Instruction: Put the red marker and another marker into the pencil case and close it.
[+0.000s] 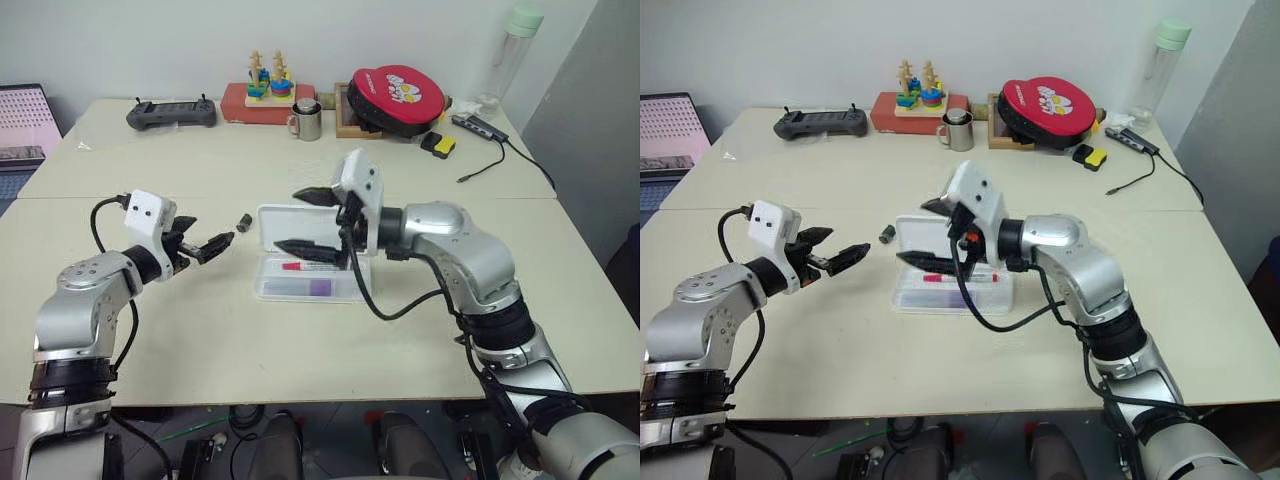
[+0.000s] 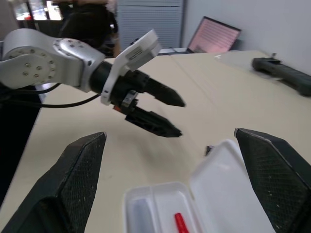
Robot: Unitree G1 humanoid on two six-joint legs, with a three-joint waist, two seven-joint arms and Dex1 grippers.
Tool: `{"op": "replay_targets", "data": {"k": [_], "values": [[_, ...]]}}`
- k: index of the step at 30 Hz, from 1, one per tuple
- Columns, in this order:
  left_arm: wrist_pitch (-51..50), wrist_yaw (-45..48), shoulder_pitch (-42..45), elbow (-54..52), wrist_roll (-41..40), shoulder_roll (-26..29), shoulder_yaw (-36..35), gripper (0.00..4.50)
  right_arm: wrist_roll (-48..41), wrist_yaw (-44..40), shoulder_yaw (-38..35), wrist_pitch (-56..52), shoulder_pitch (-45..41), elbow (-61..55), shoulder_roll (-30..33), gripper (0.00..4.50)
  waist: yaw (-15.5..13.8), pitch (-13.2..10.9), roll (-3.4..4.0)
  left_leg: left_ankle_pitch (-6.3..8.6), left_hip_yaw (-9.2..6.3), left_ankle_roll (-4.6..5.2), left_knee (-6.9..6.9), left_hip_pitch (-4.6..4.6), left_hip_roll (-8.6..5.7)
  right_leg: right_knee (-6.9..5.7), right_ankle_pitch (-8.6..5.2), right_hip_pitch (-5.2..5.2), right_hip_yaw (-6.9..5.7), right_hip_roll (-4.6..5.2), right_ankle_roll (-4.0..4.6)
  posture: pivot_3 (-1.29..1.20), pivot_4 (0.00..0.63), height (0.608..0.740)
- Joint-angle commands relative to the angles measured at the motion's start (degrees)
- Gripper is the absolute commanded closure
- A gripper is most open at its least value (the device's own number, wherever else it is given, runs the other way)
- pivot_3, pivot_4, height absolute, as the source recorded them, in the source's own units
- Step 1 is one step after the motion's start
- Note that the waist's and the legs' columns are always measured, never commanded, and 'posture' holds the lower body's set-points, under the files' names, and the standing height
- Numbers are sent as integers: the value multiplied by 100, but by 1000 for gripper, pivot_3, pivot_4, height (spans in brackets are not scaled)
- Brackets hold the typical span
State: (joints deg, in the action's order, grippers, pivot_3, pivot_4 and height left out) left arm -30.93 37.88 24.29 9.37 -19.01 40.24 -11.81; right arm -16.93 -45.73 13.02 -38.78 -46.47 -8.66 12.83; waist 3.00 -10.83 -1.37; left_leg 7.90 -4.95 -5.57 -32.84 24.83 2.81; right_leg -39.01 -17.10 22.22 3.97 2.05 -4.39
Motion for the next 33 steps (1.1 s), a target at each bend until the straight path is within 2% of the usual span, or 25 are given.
{"op": "replay_targets", "data": {"k": [1, 12, 20, 21, 23, 24, 31, 33], "values": [[462, -126, 578, 908, 529, -308, 538, 0, -35, 398, -360, 51, -96, -118, -20, 50, -32, 0, 0, 0, -1, 0, 0, 0, 0, 0, 1, 0, -2, 0, -1, 0, 150, 740], [1297, -190, 1431, 2524, 1135, -876, 1004, 0, -127, 738, -566, -83, -93, -400, 195, 50, -11, 0, -1, 0, 1, 0, 6, 6, -1, 2, 15, 4, 0, 0, 22, 0, 150, 740], [1468, -568, 1876, 3395, 1291, -1113, 889, 0, -192, 803, -594, -200, -76, -455, 170, 50, -13, 0, 0, -1, -1, 0, -4, 4, -2, 1, 12, -2, 0, 0, -1, 0, 150, 740], [1516, -573, 1912, 3468, 1289, -1131, 884, 378, -196, 814, -588, -205, -78, -455, 170, 0, -13, 0, 0, -2, -1, 1, -4, 3, -2, 0, 8, -2, 0, 0, -9, 0, 150, 740], [1605, -564, 1994, 3620, 1327, -1166, 926, 607, -215, 805, -564, -201, -78, -461, 181, 0, -11, 0, 0, -3, -2, 2, -5, 3, -2, -1, 10, -3, 0, 0, -12, 0, 150, 740], [1626, -555, 2015, 3656, 1336, -1175, 935, 970, -231, 798, -554, -210, -79, -472, 187, 0, -10, 0, 0, -3, -2, 2, -5, 3, -2, -1, 10, -3, 0, 0, -13, 0, 150, 740], [1548, -775, 2141, 3877, 1350, -1220, 820, 2311, -234, 875, -547, -166, -95, -414, 209, 0, -8, 0, 0, -4, -1, 2, -6, 3, -2, -1, 11, -3, 1, 0, -13, 0, 150, 740], [1574, -756, 2144, 3901, 1362, -1214, 846, 2810, -243, 883, -546, -168, -93, -423, 215, 0, -4, 0, 0, -4, -1, 2, -6, 3, -2, -1, 10, -3, 1, 0, -13, 0, 150, 740]]}}
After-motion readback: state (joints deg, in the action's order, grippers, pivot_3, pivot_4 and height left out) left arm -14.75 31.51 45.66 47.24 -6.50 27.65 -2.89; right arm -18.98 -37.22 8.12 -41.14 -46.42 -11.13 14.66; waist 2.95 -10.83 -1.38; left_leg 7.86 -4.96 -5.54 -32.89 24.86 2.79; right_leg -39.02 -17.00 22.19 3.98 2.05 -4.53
